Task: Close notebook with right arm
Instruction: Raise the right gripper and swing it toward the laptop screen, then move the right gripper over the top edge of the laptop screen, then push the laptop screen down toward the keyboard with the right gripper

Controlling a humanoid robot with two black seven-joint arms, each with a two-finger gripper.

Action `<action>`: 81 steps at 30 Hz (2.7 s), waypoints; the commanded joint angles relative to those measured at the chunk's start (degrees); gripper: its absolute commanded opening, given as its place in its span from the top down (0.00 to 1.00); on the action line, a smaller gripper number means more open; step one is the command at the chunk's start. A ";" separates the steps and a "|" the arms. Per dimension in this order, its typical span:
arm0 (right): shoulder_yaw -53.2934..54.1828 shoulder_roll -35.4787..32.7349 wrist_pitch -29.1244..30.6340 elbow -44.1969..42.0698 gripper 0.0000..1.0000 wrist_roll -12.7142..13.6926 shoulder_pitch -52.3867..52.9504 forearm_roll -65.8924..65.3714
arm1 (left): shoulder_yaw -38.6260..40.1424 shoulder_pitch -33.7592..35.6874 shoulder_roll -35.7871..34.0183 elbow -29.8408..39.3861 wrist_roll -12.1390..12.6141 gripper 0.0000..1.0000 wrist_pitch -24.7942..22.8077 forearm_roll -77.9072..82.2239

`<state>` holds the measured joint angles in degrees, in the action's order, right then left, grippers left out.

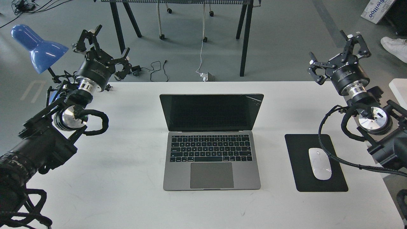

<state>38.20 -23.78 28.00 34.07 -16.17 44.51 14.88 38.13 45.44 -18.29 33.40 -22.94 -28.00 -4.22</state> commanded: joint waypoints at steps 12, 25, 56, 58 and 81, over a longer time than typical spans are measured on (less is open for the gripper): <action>-1.28 0.57 0.00 -0.67 0.00 1.05 1.37 -3.00 | 0.02 0.00 0.01 0.00 -0.09 0.00 0.00 -0.17; -8.93 7.25 0.00 1.70 0.00 4.74 5.94 -4.07 | -0.16 0.00 0.01 0.00 0.00 0.00 0.00 0.09; -13.24 3.66 0.00 14.70 0.00 4.83 -0.38 -9.33 | -0.60 -0.09 0.01 0.00 0.18 0.00 0.00 0.18; -13.33 1.73 0.00 16.63 0.00 4.74 -1.70 -10.39 | -0.60 -0.09 0.01 0.00 0.18 0.00 0.00 0.18; -24.40 -1.89 0.00 25.78 0.00 4.74 -7.33 -28.40 | -0.69 -0.09 0.01 0.00 0.18 0.00 0.00 0.18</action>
<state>15.11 -26.02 28.01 60.21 -11.44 37.30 -10.50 37.41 45.33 -18.30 33.40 -22.77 -28.00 -4.03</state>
